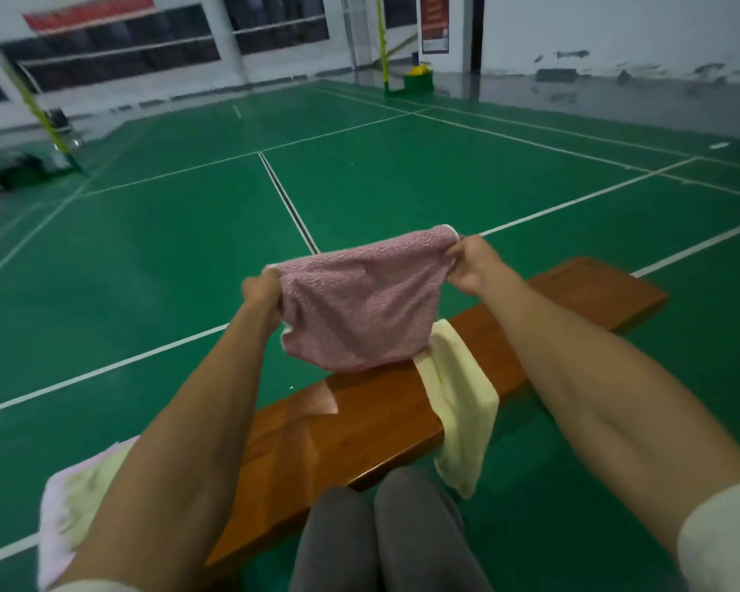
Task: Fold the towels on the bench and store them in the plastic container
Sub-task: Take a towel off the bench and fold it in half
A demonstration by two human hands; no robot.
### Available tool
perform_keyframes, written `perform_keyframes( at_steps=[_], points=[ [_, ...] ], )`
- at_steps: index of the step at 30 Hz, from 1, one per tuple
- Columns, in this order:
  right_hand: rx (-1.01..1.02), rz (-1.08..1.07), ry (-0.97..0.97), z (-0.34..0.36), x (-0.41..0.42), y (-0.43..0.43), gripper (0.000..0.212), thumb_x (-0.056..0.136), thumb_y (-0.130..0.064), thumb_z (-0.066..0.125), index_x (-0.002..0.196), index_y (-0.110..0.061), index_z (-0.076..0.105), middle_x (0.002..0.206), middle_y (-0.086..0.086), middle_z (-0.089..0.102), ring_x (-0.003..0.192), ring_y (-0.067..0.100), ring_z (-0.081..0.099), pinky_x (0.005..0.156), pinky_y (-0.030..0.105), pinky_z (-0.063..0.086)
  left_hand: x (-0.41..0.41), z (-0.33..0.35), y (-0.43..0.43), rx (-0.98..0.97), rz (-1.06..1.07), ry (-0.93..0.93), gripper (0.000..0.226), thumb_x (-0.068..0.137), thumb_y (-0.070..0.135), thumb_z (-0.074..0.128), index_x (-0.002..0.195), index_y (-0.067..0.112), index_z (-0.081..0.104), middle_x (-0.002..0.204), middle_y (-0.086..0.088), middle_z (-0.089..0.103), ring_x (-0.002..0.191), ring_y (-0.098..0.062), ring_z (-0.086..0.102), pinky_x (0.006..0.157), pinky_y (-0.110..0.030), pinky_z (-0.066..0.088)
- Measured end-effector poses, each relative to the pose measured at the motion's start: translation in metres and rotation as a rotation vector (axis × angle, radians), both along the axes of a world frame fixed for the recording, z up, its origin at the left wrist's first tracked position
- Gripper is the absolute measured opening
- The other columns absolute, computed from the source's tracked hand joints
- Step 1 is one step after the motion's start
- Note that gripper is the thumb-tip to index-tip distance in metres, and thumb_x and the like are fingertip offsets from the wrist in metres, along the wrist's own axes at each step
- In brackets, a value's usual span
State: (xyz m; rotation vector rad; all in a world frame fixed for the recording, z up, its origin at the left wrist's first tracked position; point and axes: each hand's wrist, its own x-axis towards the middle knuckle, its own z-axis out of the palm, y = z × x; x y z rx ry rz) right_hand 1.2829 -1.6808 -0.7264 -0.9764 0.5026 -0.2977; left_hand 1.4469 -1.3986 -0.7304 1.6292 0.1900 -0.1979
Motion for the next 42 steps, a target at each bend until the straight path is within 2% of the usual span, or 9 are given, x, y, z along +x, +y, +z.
perform_keyframes(
  at_steps=[4,6,10,14,18,22,28,34,42],
  points=[
    [0.035,0.182,0.085,-0.012,0.002,0.041,0.003,0.085,-0.014,0.049,0.082,-0.012,0.048,0.071,0.006,0.054,0.064,0.022,0.052,0.069,0.033,0.047,-0.003,-0.006,0.050,0.017,0.033,0.048,0.044,0.093,0.013,0.060,0.131,-0.006,0.050,0.110,-0.017,0.065,0.086,-0.023,0.060,0.072,-0.031,0.050],
    [-0.005,0.190,0.151,-0.010,0.012,0.060,0.022,0.094,-0.024,0.061,0.079,-0.012,0.050,0.065,0.004,0.050,0.059,0.021,0.050,0.064,0.032,0.046,-0.005,-0.002,0.068,-0.054,0.038,0.035,0.040,0.096,0.018,0.061,0.127,-0.006,0.053,0.097,-0.014,0.066,0.077,-0.021,0.060,0.069,-0.032,0.051],
    [-0.043,-0.032,0.132,-0.002,0.037,0.084,0.022,0.092,-0.003,0.054,0.073,-0.013,0.050,0.055,0.005,0.050,0.048,0.021,0.054,0.046,0.024,0.049,-0.011,0.008,0.094,-0.272,0.106,-0.008,0.040,0.102,0.035,0.060,0.114,-0.004,0.061,0.094,-0.013,0.069,0.076,-0.022,0.067,0.073,-0.037,0.060],
    [-0.316,-0.011,0.286,-0.014,0.040,0.102,0.012,0.094,0.006,0.048,0.097,-0.004,0.052,0.082,0.011,0.054,0.061,0.020,0.055,0.047,0.028,0.045,0.039,-0.050,0.135,-0.208,0.071,0.171,0.062,0.089,0.055,0.067,0.126,0.005,0.065,0.111,-0.015,0.074,0.085,-0.029,0.075,0.074,-0.048,0.062],
    [-0.250,-0.001,0.111,0.005,0.043,0.113,0.035,0.096,0.010,0.047,0.128,-0.002,0.059,0.108,0.014,0.066,0.072,0.021,0.062,0.057,0.029,0.054,0.000,-0.017,0.149,-0.275,-0.067,0.112,0.044,0.083,0.024,0.082,0.119,0.001,0.069,0.107,-0.018,0.074,0.081,-0.025,0.074,0.079,-0.042,0.062],
    [-0.043,-0.067,-0.039,0.020,0.050,0.113,0.026,0.090,0.001,0.062,0.114,-0.001,0.069,0.098,0.014,0.072,0.080,0.026,0.069,0.081,0.040,0.060,-0.003,0.007,0.157,-0.372,-0.026,-0.001,0.031,0.090,0.025,0.075,0.112,0.004,0.071,0.111,-0.016,0.074,0.088,-0.026,0.072,0.085,-0.043,0.061],
    [-0.318,-0.089,0.073,0.035,0.057,0.132,0.025,0.087,0.003,0.074,0.111,0.000,0.068,0.092,0.009,0.070,0.077,0.017,0.068,0.063,0.022,0.058,-0.006,0.012,0.161,-0.452,0.085,0.006,0.030,0.082,0.017,0.084,0.099,-0.002,0.068,0.090,-0.013,0.074,0.067,-0.021,0.070,0.074,-0.037,0.062],
    [-0.468,-0.307,0.239,0.031,0.072,0.134,0.030,0.080,0.006,0.074,0.107,-0.005,0.074,0.109,0.007,0.073,0.095,0.022,0.071,0.090,0.033,0.059,0.003,0.002,0.169,-0.330,0.256,0.043,0.039,0.091,0.005,0.070,0.124,-0.010,0.055,0.117,-0.018,0.067,0.083,-0.024,0.068,0.083,-0.037,0.061],
    [-0.606,-0.302,0.255,0.049,0.083,0.154,0.027,0.079,-0.010,0.085,0.104,-0.003,0.076,0.106,0.008,0.075,0.095,0.021,0.072,0.086,0.027,0.058,0.001,-0.003,0.181,-0.213,0.437,0.141,0.060,0.103,0.046,0.051,0.140,-0.001,0.047,0.141,-0.016,0.056,0.116,-0.033,0.063,0.099,-0.044,0.055]
  ],
)
